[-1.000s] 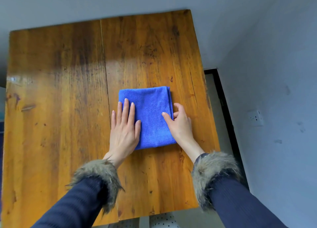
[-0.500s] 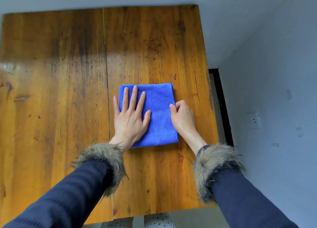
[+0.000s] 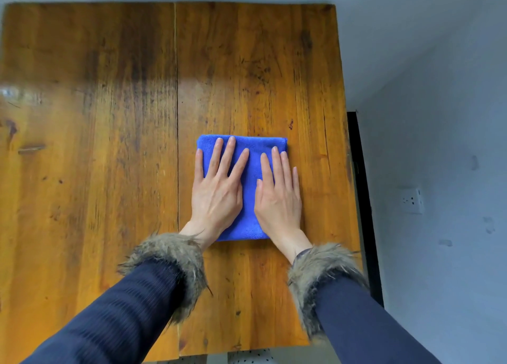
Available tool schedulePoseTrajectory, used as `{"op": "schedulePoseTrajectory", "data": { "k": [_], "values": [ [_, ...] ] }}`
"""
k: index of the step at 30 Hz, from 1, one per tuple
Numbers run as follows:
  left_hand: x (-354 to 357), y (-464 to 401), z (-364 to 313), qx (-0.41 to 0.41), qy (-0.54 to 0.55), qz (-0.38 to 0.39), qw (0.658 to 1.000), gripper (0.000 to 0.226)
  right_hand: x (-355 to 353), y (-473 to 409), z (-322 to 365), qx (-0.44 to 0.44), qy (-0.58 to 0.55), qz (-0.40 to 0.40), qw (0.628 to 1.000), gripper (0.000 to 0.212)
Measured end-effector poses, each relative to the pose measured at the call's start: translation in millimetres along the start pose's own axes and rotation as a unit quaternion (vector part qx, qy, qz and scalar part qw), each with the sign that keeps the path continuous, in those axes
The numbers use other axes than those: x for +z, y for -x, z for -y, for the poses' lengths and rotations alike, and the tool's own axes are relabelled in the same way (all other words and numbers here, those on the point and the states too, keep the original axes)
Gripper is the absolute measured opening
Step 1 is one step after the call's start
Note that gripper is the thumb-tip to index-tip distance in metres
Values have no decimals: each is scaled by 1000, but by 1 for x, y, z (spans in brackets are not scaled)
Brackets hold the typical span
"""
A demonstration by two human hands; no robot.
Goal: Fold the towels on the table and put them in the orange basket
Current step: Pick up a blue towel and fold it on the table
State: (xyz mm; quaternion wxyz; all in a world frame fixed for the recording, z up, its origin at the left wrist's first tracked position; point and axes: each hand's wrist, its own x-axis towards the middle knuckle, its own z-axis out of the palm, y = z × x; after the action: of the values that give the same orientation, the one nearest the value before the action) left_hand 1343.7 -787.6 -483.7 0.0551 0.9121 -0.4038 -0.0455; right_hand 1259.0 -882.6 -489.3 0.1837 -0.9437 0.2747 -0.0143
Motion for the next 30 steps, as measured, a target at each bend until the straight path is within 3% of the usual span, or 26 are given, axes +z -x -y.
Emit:
{"op": "schedulePoseTrajectory", "data": {
  "k": [11,16,19,22,24,26,30],
  "values": [
    [14,4,7,-8,19,7,1000,52,7,-4,-8,-16,19,5,1000,53],
    [5,3,5,-7,22,30,999,51,-7,-16,-8,-27,33,4,999,39],
    [-2,-1,5,-14,83,31,996,50,-16,-28,-7,-17,29,-4,999,31],
    [-14,4,14,-12,197,-32,980,46,-25,-28,-7,34,-51,-13,998,34],
    [-19,15,22,-61,248,-96,962,44,-32,-20,-9,86,-126,-43,987,34],
    [-21,26,27,-167,299,-119,932,40,-36,-11,-14,156,-183,-46,970,29],
    [-22,31,37,-365,402,-68,837,24,-41,-12,-25,305,-250,66,916,24]
  ]
}}
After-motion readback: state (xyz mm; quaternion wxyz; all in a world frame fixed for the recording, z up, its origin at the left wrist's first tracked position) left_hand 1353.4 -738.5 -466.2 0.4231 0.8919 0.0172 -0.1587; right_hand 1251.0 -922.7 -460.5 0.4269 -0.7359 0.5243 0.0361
